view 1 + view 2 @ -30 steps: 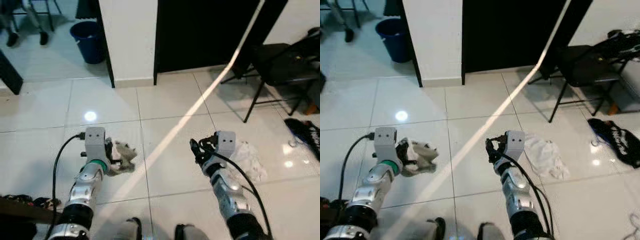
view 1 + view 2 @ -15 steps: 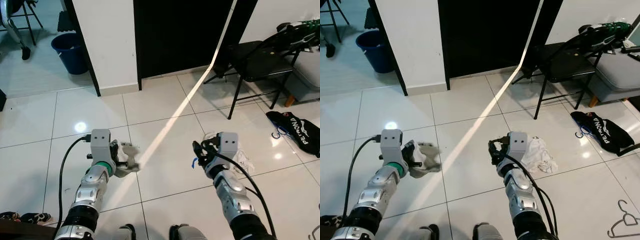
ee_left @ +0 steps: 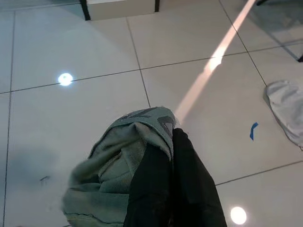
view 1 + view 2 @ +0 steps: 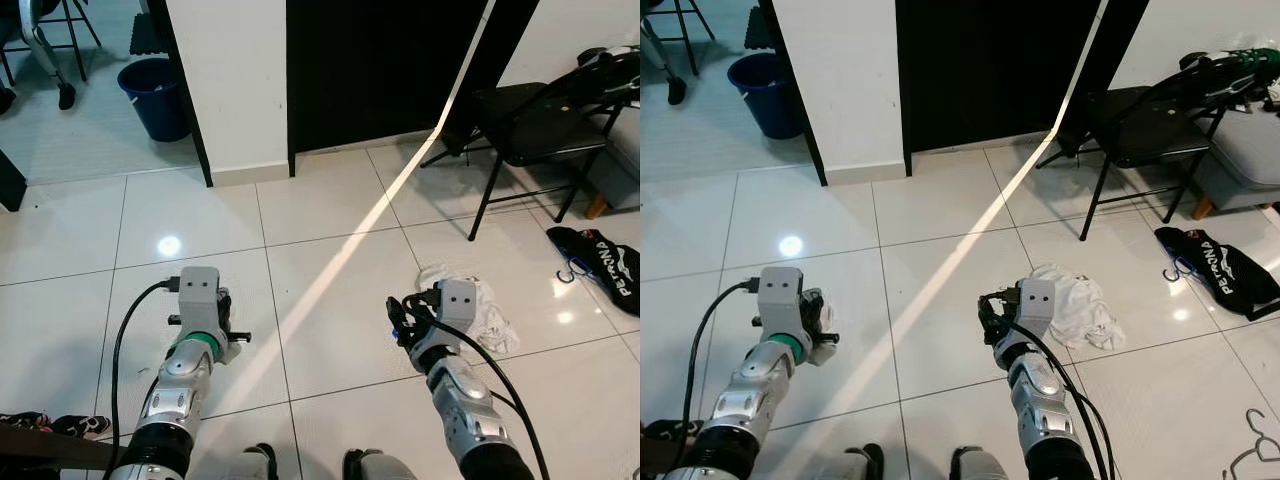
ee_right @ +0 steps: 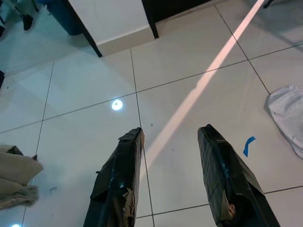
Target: Hang hanger
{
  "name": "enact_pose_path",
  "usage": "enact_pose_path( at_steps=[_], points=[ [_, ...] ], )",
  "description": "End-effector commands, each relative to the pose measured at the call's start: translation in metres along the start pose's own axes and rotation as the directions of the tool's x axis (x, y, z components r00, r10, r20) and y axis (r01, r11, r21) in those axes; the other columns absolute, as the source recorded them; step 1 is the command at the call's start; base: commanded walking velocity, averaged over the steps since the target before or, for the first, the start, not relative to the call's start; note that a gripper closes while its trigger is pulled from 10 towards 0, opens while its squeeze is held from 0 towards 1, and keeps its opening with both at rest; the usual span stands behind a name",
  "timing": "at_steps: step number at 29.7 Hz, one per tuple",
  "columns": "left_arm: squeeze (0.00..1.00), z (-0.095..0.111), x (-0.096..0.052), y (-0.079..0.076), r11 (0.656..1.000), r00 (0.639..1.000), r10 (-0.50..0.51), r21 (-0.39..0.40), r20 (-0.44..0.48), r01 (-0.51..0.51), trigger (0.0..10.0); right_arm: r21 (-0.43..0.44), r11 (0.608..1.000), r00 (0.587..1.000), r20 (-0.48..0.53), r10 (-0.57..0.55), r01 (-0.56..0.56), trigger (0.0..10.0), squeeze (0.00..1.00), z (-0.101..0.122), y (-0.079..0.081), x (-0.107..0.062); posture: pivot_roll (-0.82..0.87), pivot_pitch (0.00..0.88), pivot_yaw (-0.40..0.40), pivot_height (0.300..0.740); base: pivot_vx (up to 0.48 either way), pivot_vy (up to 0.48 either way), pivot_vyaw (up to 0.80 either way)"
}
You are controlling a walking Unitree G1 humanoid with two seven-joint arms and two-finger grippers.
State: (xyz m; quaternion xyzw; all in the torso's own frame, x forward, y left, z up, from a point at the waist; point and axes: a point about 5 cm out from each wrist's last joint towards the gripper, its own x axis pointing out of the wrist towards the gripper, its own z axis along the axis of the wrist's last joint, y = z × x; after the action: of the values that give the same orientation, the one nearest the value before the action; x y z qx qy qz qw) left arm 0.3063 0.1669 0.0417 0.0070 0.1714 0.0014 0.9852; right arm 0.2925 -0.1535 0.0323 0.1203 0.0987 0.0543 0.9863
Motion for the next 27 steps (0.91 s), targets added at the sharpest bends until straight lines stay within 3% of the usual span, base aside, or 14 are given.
enact_pose_path(
  at_steps=[1, 12, 19, 27],
  points=[
    [0.0, -0.01, -0.002, -0.003, 1.0, 1.0, -0.007, 0.008, -0.027, 0.007, 10.0, 0.017, 0.999, 1.0, -0.015, -0.026, 0.027, 10.0, 0.0, -0.008, -0.004, -0.006, 0.04, 0.096, 0.062, 0.74, 0.0, 0.0, 0.0],
    [0.0, -0.018, -0.006, -0.007, 0.998, 0.998, -0.029, 0.046, -0.049, 0.032, 10.0, 0.048, 0.998, 0.998, 0.022, -0.053, 0.051, 10.0, 0.0, -0.008, -0.005, -0.017, 0.02, 0.092, 0.073, 0.74, 0.0, 0.0, 0.0],
    [0.0, -0.019, -0.001, -0.014, 0.999, 0.997, -0.038, 0.024, -0.062, 0.039, 10.0, 0.041, 0.999, 0.998, 0.05, -0.036, 0.034, 10.0, 0.0, 0.007, -0.004, -0.005, -0.02, 0.106, 0.061, 0.74, 0.0, 0.0, 0.0],
    [0.0, -0.027, -0.004, -0.014, 1.0, 0.996, -0.031, 0.005, -0.085, 0.031, 10.0, 0.059, 0.997, 0.999, 0.031, -0.041, 0.04, 10.0, 0.0, 0.003, -0.003, -0.004, 0.0, 0.103, 0.064, 0.74, 0.0, 0.0, 0.0]
  ],
)
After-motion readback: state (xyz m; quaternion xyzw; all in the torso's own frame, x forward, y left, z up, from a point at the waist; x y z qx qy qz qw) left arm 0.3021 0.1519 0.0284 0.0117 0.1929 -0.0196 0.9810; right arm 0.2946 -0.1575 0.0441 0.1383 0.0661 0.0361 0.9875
